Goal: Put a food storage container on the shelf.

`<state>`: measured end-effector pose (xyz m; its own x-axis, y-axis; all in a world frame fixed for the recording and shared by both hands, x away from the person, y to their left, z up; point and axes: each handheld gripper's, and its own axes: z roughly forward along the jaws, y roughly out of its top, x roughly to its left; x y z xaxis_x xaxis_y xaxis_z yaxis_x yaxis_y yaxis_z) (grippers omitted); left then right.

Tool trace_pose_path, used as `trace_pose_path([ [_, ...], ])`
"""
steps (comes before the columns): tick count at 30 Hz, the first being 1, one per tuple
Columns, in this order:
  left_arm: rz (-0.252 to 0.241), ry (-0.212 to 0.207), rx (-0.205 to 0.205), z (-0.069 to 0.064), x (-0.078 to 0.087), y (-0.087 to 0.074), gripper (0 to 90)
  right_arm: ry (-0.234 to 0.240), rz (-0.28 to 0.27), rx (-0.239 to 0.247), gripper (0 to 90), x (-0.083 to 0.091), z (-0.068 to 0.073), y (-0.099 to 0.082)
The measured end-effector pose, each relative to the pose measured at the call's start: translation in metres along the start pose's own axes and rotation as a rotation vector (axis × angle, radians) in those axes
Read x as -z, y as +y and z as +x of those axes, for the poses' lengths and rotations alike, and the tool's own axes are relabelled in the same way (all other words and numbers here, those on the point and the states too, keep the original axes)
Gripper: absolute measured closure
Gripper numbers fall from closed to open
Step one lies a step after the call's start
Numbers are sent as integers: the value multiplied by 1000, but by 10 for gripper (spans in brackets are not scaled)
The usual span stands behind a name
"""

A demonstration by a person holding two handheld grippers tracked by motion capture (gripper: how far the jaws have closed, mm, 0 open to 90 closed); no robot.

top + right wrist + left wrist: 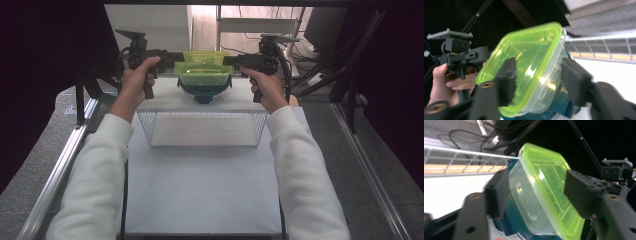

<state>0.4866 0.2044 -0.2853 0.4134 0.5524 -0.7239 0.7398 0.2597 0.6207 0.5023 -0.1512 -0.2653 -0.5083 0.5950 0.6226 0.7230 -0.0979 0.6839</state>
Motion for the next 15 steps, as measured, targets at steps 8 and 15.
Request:
trace_pose_path([
  [8, -32, 32, -107, -9, 15, -6, 237, -36, 6, 87, 289, 11, 3, 0],
  [15, -23, 44, -213, -26, 25, -15, 236, -36, 21, 204, 268, 24, 14, -7],
])
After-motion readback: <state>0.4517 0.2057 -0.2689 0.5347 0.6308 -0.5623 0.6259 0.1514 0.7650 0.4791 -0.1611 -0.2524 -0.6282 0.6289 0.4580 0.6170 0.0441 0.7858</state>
